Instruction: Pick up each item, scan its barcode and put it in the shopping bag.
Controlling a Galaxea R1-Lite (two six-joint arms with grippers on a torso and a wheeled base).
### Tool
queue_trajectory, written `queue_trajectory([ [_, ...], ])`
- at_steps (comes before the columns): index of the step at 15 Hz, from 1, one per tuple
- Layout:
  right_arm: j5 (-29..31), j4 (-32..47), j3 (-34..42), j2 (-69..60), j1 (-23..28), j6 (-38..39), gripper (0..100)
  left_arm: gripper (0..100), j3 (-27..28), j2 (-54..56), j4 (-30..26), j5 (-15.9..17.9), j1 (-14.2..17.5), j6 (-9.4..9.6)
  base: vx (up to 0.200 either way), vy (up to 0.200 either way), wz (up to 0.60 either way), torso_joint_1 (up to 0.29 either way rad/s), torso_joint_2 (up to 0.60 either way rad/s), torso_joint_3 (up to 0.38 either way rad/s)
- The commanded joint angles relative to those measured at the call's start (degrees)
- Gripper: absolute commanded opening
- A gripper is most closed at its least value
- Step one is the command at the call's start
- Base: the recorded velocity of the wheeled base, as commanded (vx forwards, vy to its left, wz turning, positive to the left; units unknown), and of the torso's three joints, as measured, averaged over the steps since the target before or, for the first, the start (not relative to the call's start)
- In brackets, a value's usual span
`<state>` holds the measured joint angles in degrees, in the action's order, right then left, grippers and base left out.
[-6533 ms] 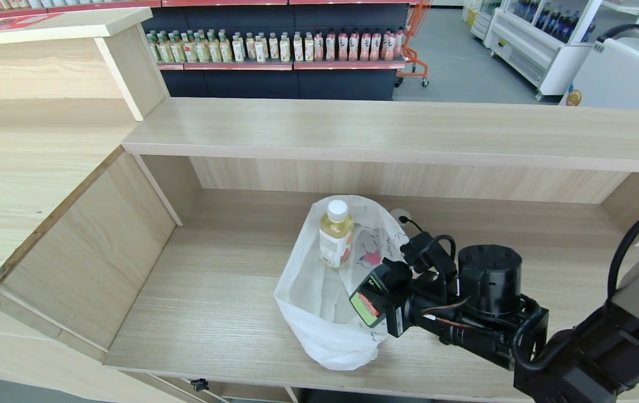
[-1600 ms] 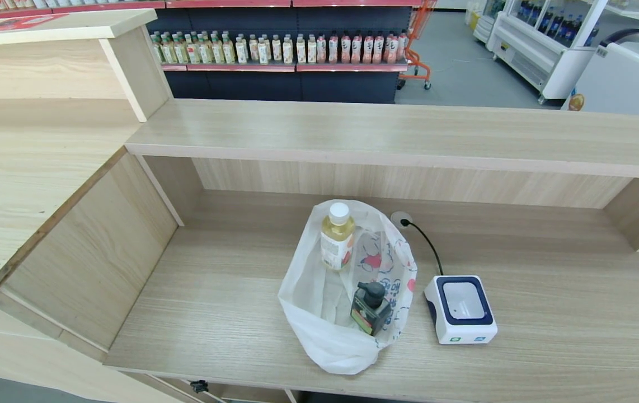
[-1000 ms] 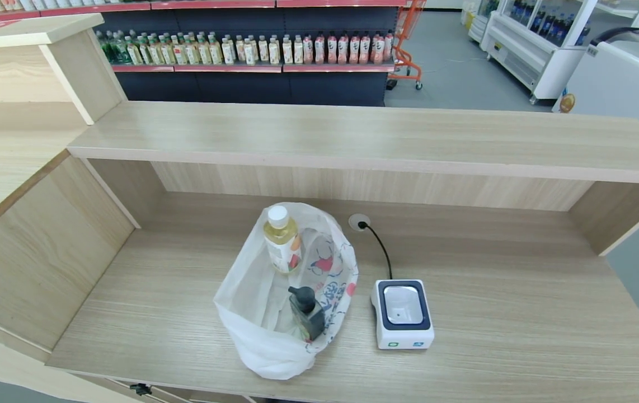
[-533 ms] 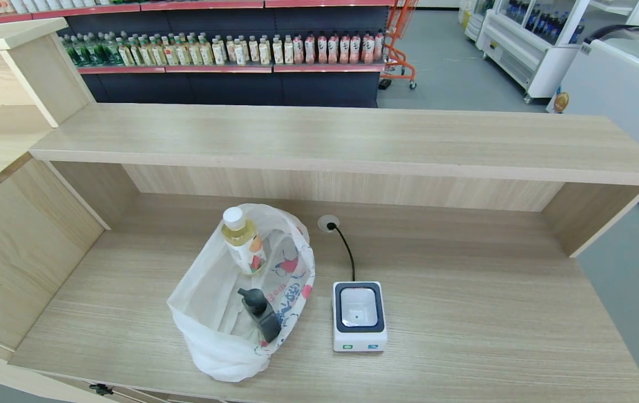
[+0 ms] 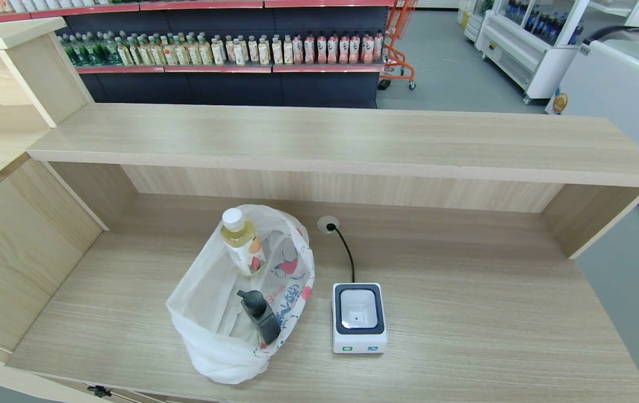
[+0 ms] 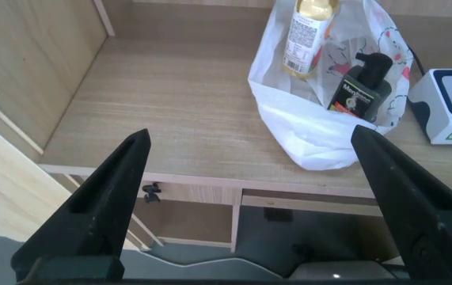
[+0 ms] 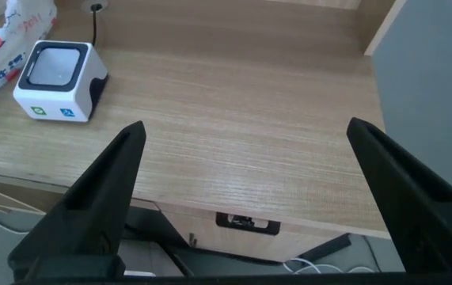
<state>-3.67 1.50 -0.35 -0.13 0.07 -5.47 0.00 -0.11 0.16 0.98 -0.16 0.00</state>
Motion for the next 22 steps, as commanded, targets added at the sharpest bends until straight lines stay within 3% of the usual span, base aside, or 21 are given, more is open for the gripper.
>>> queue_trajectory([
  [1,-0.02,-0.01,0.0,0.13,0.01,0.02,100,100,0.0,0.02,0.02,-0.01,-0.02,0.0,0.0,0.0,0.0,0.0,0.0,0.0],
  [7,-0.02,0.08,0.0,0.13,-0.07,0.02,100,100,0.0,0.02,0.02,-0.01,-0.02,0.0,0.0,0.0,0.0,0.0,0.0,0.0],
  [8,-0.02,-0.01,0.0,0.13,0.01,0.02,0,100,0.0,0.02,0.02,-0.01,-0.02,0.0,0.0,0.0,0.0,0.0,0.0,0.0],
  [22,-0.02,-0.01,0.0,0.13,0.01,0.11,0,100,0.0,0.02,0.02,-0.01,-0.02,0.0,0.0,0.0,0.0,0.0,0.0,0.0],
])
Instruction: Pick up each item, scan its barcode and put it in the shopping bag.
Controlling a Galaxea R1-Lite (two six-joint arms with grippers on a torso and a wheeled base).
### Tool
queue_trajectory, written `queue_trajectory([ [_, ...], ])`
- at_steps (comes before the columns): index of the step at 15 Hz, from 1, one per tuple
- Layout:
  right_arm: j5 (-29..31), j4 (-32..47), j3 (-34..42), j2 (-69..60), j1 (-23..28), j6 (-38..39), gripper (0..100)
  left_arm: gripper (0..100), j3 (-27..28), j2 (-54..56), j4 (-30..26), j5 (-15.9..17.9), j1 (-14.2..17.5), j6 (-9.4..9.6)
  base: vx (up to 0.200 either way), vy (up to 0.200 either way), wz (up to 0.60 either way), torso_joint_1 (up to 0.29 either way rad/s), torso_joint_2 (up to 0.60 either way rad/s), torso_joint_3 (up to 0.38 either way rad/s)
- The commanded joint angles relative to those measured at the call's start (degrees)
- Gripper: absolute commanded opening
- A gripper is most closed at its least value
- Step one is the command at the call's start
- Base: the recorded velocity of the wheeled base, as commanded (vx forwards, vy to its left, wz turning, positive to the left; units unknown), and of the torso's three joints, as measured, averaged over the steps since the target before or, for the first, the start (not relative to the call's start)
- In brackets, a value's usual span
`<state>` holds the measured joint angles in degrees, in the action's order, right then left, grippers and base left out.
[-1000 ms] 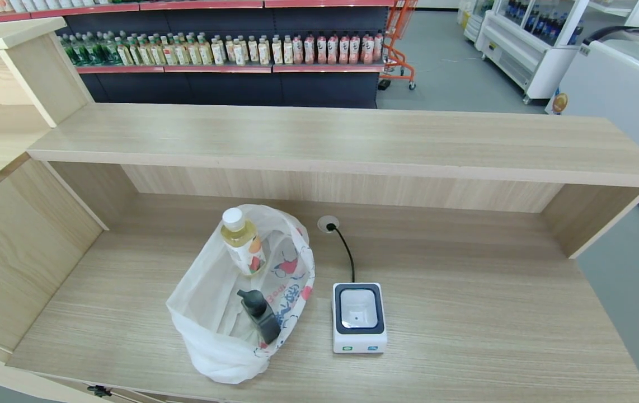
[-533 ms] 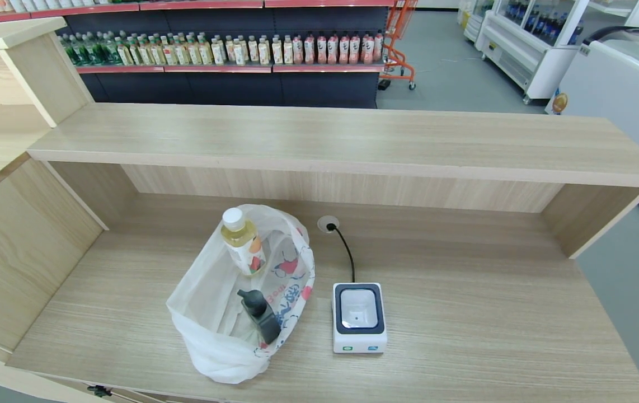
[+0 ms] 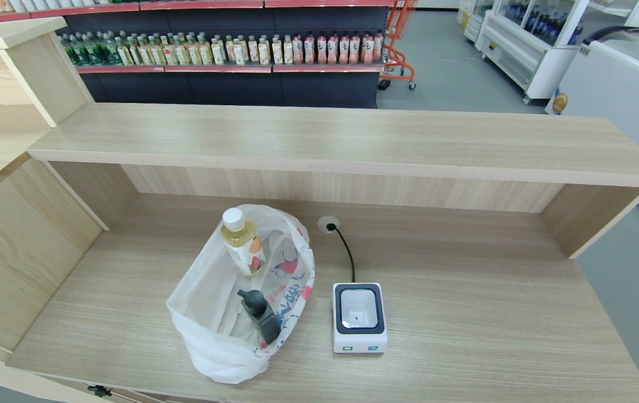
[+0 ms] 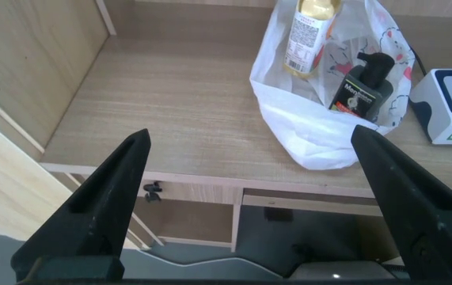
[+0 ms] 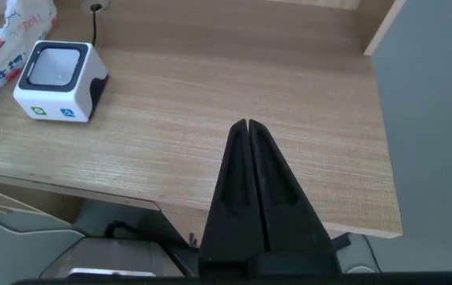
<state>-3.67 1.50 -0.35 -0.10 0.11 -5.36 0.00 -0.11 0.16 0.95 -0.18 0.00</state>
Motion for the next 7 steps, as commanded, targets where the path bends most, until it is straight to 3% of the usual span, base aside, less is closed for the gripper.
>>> queue_trajectory([
  [1,-0.02,-0.01,0.0,0.1,-0.02,-0.09,0,100,0.0,0.02,0.02,0.02,0.01,0.0,0.0,0.0,0.0,0.0,0.0,0.0],
  [7,-0.02,-0.01,0.0,0.1,-0.02,-0.17,0,100,0.0,0.02,0.02,0.02,0.01,0.0,0.0,0.0,0.0,0.0,0.0,0.0],
])
